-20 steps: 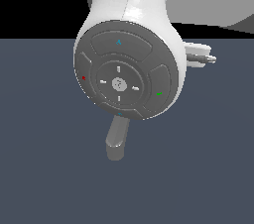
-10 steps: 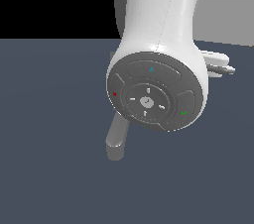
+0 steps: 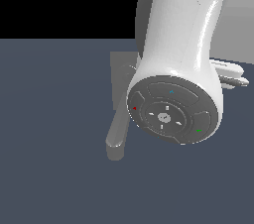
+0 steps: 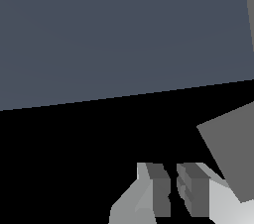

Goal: Turn on the faucet by rotating a designated handle.

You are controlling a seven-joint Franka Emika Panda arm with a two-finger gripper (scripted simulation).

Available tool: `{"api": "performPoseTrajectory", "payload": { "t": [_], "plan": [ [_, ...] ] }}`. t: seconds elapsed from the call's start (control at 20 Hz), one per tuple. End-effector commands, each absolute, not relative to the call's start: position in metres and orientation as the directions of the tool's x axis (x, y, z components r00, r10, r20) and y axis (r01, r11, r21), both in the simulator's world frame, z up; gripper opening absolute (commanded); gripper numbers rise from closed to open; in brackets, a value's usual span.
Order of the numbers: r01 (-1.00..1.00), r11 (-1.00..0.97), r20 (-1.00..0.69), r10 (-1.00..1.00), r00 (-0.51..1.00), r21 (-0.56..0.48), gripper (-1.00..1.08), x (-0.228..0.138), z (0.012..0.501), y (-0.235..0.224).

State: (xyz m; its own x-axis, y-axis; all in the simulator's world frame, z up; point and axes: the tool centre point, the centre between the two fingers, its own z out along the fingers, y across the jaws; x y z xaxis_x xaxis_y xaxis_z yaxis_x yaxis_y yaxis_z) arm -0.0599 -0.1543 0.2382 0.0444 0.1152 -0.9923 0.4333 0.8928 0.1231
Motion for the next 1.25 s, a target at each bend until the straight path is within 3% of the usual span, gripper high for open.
{"api": "performPoseTrajectory", "payload": {
  "t": [0.0,1.2],
  "plan": [
    [0.141,0.99,-1.0,-0.018,-0.002,-0.018,-1.0,-0.044,0.238,-0.112],
    [0.141,0.99,-1.0,-0.018,-0.002,-0.018,-1.0,-0.047,0.176,-0.13]
  ]
}}
